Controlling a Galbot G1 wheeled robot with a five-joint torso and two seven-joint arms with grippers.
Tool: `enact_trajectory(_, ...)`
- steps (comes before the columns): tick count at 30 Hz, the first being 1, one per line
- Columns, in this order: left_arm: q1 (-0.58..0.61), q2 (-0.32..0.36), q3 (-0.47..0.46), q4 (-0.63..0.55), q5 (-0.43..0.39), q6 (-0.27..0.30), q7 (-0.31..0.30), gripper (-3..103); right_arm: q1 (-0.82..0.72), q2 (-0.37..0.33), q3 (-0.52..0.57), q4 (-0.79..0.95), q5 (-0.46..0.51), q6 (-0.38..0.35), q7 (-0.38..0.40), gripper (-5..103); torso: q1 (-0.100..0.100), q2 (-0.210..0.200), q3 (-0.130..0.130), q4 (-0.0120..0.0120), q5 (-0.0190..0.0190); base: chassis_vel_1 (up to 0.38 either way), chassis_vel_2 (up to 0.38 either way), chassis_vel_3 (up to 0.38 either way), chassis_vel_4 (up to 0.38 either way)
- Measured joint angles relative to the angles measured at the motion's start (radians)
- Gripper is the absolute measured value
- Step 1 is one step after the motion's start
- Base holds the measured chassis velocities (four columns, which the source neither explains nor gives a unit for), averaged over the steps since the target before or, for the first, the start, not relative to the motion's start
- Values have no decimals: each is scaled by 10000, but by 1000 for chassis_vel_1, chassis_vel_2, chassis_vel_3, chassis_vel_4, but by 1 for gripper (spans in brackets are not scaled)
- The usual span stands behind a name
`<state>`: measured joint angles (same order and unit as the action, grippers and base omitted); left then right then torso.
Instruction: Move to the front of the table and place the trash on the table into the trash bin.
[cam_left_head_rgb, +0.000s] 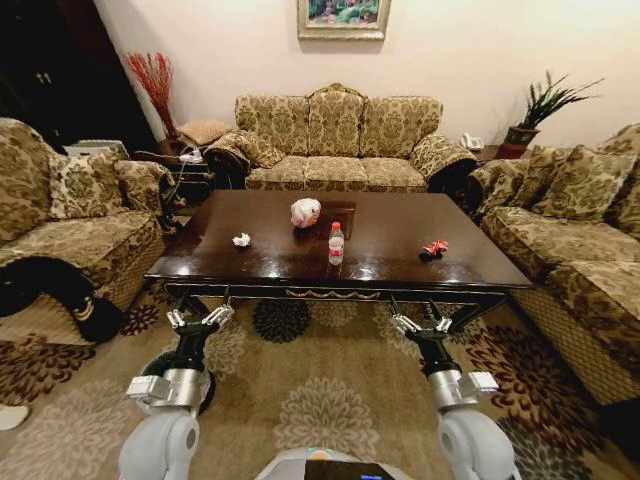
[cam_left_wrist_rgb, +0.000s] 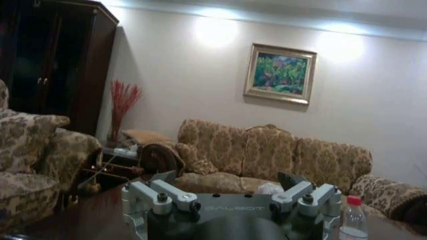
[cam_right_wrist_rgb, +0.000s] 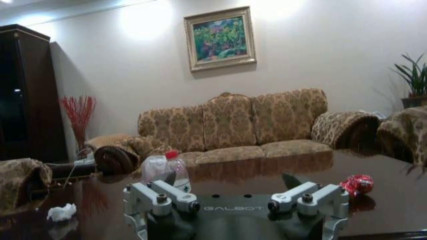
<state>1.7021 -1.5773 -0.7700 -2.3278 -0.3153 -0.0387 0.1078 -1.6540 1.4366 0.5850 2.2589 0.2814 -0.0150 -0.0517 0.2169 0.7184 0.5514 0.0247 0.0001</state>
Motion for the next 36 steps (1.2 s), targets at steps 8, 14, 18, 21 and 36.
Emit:
enact_trajectory(8,70,-37,31,-100,8,333,-182,100,-9,-54,-4,33,43,22,-45,100,0,0,0,0,0,0,0,0,0)
enact_trajectory(14,73,-44,22,-106,3,344,-156,100,51,-51,-21,8,144,240,-91,100,0,0,0,0,1,0,0,0,0)
enact_trajectory(18,67,-35,1,-102,1,344,-74,100,67,-27,-17,-8,161,240,3,100,0,0,0,0,0,0,0,0,0)
enact_trajectory(21,11,-11,-26,-97,15,347,5,100,64,-23,-4,-6,153,186,29,100,0,0,0,0,1,0,0,0,0)
enact_trajectory(36,221,-285,69,-293,51,862,-37,100,90,-112,6,-40,54,112,-172,100,0,3,0,0,1,0,0,0,0)
